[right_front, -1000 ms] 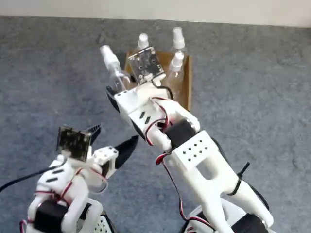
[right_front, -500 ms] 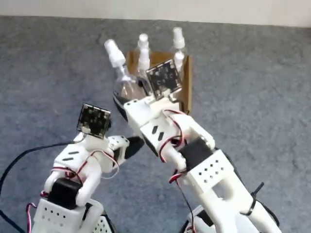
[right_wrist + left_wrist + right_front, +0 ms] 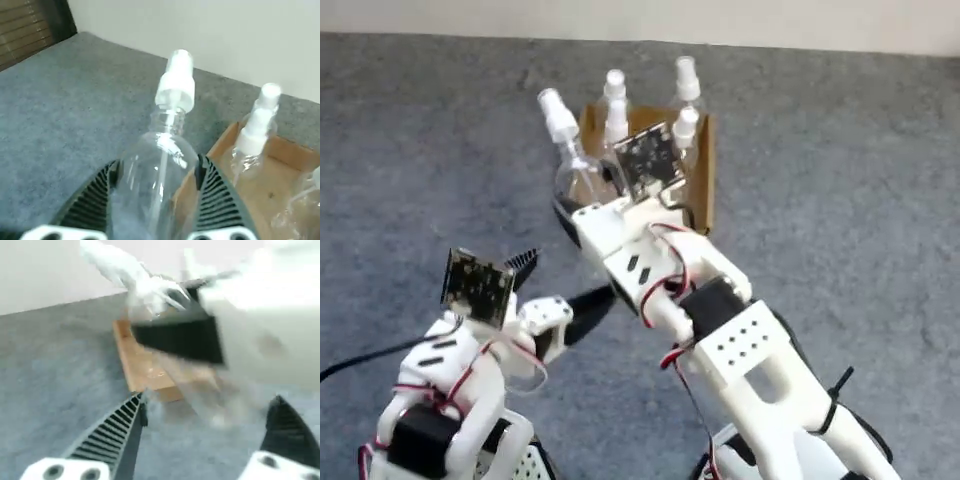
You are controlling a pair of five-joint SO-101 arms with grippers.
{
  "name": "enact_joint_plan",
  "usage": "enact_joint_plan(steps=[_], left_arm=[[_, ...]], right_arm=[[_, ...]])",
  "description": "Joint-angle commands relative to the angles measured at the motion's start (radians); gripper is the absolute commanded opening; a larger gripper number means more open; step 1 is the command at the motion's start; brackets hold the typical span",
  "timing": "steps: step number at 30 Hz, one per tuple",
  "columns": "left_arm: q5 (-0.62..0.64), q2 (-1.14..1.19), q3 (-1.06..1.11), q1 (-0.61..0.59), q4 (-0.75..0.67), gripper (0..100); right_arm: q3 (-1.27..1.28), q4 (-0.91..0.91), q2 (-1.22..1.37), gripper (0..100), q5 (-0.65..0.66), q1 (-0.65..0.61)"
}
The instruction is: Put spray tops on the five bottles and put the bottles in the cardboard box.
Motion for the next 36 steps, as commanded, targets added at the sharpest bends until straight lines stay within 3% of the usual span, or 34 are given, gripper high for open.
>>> enact_joint_plan(steps=[1, 16, 27, 32, 36], left_arm=[[0.002, 0.082, 0.03, -0.077, -0.129, 32], [-0.006, 0.143, 0.17, -0.12, -0.249, 31], [-0.011, 0.134, 0.232, -0.127, -0.265, 31], [-0.04, 0.145, 0.242, -0.24, -0.331, 29], [-0.038, 0.143, 0.24, -0.254, -0.336, 29]], right_arm=[[0.033, -0.01, -0.093, 0.3, -0.011, -0.048], [0.097, 0.09, -0.234, 0.3, -0.006, 0.042], [0.09, 0.09, -0.225, 0.3, 0.11, 0.048], [0.088, 0.119, -0.231, 0.3, 0.117, 0.082], [0.088, 0.166, -0.226, 0.3, 0.118, 0.071]])
